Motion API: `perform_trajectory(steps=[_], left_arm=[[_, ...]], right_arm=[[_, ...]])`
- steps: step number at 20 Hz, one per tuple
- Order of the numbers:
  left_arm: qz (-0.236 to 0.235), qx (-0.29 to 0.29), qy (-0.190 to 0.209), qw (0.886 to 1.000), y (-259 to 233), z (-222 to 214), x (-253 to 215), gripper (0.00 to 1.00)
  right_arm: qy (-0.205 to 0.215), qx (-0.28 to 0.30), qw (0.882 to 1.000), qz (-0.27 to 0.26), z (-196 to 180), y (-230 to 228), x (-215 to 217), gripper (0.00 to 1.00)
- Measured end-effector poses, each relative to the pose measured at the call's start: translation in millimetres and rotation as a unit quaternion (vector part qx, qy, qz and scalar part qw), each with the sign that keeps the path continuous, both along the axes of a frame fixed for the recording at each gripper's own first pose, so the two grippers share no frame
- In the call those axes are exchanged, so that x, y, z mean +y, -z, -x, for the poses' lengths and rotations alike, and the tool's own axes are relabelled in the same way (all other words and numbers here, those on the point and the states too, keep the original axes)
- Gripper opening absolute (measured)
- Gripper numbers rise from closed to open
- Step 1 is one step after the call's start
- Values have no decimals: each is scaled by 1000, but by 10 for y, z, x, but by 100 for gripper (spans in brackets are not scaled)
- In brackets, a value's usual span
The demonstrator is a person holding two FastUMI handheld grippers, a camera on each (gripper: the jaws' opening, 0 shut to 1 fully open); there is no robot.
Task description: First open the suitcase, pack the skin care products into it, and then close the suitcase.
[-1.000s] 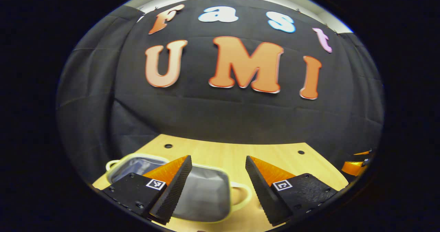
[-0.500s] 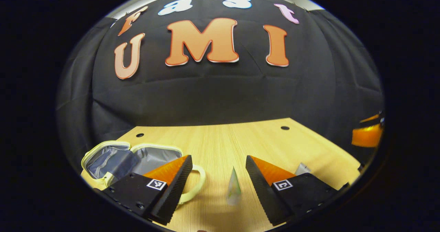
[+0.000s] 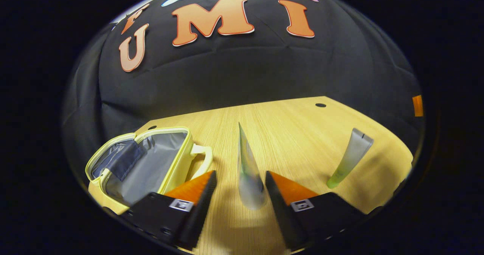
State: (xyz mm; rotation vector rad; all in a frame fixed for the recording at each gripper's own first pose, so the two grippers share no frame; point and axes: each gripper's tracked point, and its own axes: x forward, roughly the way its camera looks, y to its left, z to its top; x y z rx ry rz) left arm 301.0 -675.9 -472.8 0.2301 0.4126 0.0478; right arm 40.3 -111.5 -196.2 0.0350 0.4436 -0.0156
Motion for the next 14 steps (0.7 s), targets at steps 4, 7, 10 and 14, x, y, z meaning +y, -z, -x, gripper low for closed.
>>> perform_trajectory(steps=[4, 7, 10, 14], left_arm=[[-2, 4, 23, 1000, -39, -25, -69, 41], [30, 22, 29, 999, -138, 66, -92, 36], [60, 14, 16, 998, -385, 165, -19, 29], [73, 34, 29, 996, -533, 311, 64, 29]], right_arm=[[-2, 4, 1000, 16, 84, 67, -2, 95], [-22, -2, 1000, 16, 79, 78, 154, 95], [-45, -2, 999, 18, 4, 157, 365, 95], [-84, 22, 996, 21, -123, 398, 673, 95]])
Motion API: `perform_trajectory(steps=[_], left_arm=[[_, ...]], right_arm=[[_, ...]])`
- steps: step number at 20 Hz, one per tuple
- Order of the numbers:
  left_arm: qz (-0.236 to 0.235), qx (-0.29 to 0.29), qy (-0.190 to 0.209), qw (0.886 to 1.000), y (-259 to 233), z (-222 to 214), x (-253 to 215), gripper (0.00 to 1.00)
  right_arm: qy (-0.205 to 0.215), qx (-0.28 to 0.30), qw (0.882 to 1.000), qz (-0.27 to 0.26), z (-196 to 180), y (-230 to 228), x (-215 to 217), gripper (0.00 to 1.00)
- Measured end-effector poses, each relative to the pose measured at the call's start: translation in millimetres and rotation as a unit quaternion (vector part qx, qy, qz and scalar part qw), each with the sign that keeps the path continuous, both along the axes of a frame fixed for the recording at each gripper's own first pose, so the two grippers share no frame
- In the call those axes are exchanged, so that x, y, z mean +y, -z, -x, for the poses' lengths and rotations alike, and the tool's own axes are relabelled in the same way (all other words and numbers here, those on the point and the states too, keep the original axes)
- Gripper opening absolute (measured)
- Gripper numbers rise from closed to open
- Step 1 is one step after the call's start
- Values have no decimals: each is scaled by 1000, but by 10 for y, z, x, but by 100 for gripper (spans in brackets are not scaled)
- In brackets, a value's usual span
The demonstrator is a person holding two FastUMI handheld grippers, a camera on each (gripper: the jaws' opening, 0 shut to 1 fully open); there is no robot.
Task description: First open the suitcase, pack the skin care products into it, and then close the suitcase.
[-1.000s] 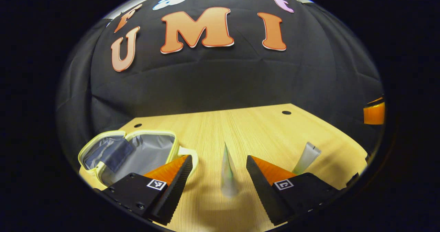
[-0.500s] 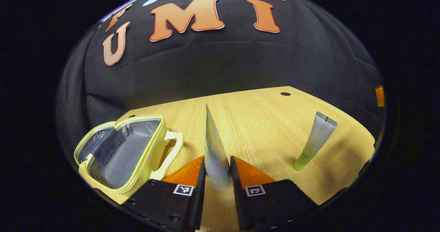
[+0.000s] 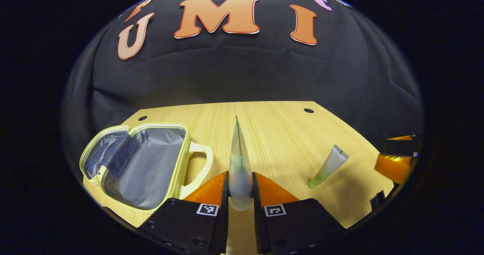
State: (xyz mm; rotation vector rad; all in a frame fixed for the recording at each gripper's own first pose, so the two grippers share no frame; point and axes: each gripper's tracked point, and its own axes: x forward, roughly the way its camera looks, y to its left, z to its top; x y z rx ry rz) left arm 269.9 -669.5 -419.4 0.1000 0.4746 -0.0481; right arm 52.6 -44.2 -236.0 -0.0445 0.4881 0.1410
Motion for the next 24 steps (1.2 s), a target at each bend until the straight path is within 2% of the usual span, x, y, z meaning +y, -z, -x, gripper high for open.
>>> perform_trajectory(steps=[4, 7, 10, 12, 13, 14, 16, 20, 24], left_arm=[[21, -3, 9, 1000, -400, 201, 103, 29], [19, -12, 11, 1000, -711, 314, 262, 29], [22, -17, 3, 1000, -893, 371, 457, 29], [25, -15, -7, 1000, -912, 402, 588, 29], [27, -13, -12, 999, -916, 426, 637, 29], [29, -9, -16, 999, -900, 449, 673, 29], [35, 0, -20, 999, -872, 494, 732, 29], [40, 30, -6, 999, -942, 553, 929, 29], [58, 111, 33, 992, -1127, 596, 1259, 29]], right_arm=[[-29, 15, 999, 1, -223, 199, 280, 96], [-31, 33, 999, 4, -406, 399, 383, 96], [-29, 64, 997, 16, -495, 667, 410, 91], [-22, 77, 997, 13, -539, 773, 428, 81], [-22, 84, 996, 12, -548, 798, 440, 66], [-23, 89, 996, 16, -563, 860, 449, 59], [-28, 96, 995, 24, -625, 899, 440, 32], [-20, 114, 993, -1, -472, 645, 497, 29], [-38, 106, 992, -54, -224, 186, 753, 29]])
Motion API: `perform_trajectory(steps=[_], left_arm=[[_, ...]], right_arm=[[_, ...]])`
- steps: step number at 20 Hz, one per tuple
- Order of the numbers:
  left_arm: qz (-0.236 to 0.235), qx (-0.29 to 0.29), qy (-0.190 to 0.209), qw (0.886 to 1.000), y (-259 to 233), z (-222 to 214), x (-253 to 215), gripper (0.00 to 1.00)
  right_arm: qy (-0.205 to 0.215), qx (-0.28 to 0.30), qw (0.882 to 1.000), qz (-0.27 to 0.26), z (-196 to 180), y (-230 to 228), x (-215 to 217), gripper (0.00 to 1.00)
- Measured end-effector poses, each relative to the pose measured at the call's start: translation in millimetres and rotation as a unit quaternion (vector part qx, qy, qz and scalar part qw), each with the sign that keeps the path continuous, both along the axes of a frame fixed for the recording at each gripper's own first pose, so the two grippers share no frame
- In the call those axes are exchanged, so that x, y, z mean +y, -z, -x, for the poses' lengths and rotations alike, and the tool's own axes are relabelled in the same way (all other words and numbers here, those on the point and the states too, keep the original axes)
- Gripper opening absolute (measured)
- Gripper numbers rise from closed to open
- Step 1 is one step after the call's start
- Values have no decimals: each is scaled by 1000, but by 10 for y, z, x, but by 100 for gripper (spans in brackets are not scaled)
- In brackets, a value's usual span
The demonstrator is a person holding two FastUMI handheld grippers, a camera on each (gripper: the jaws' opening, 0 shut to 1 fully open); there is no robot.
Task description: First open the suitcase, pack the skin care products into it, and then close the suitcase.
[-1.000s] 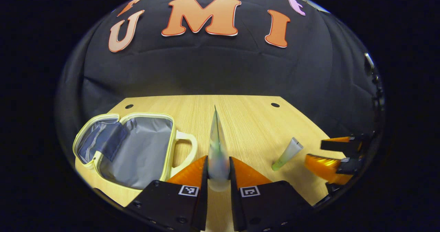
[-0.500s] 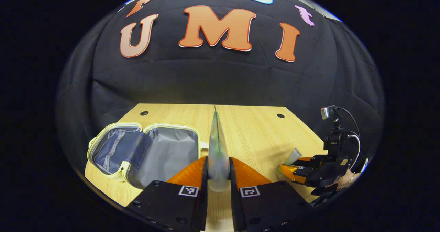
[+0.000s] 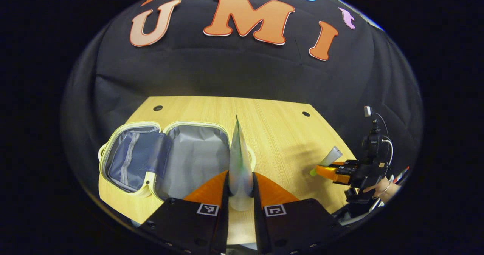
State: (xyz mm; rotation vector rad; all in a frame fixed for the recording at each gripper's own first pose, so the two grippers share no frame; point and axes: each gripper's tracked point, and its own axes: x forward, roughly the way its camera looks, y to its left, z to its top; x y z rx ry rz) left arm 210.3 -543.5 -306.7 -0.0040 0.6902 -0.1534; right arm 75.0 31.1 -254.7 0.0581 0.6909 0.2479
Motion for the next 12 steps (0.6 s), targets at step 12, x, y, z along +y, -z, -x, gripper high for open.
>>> perform_trajectory(steps=[12], left_arm=[[-120, 253, 62, 958, 474, -392, 1109, 29]], right_arm=[[-5, 21, 996, -84, 539, -558, 404, 29]])
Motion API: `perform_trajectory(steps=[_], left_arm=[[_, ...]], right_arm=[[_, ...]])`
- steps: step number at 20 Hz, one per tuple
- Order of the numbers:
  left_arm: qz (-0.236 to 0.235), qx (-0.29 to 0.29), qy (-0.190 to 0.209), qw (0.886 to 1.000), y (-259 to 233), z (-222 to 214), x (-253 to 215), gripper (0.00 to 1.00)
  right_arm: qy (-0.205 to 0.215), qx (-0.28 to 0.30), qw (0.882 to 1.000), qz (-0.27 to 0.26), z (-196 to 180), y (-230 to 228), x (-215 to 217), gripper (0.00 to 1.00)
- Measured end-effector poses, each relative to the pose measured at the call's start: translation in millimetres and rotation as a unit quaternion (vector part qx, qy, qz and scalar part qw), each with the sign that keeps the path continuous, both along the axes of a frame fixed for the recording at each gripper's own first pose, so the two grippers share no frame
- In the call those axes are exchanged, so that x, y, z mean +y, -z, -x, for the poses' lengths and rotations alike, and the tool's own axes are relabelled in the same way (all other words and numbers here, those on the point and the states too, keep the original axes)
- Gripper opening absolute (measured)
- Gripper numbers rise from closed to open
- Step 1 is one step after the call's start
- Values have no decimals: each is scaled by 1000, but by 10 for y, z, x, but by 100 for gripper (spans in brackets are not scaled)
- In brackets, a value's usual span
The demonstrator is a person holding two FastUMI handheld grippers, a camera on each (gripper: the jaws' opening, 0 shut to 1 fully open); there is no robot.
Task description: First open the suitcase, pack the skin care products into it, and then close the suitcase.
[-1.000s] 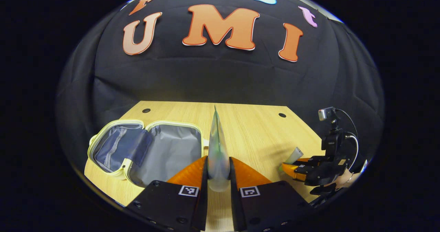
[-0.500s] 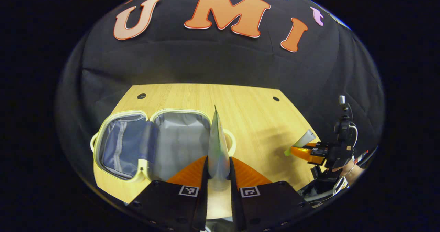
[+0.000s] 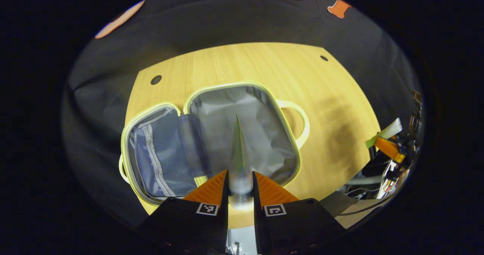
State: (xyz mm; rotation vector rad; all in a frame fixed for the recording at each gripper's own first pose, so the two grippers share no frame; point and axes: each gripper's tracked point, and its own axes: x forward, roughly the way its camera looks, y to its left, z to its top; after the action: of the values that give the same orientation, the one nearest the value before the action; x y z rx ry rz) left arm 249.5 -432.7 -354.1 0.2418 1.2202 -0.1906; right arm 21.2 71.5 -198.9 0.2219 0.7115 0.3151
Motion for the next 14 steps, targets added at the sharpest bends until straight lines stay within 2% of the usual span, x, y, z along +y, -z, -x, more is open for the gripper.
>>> perform_trajectory(steps=[7, 11, 13, 14], left_arm=[[-2, 66, -54, 996, 716, -278, 213, 29], [-2, 73, -48, 996, 786, -322, 174, 30], [10, 72, -55, 996, 792, -326, 132, 37], [15, 69, -51, 996, 766, -329, 119, 36]], right_arm=[[33, 17, 999, 2, 62, -11, -31, 29], [42, 25, 999, 0, 29, 3, -16, 29], [42, 30, 999, -1, -10, 13, 13, 29], [42, 32, 999, -3, -42, 11, 19, 29]])
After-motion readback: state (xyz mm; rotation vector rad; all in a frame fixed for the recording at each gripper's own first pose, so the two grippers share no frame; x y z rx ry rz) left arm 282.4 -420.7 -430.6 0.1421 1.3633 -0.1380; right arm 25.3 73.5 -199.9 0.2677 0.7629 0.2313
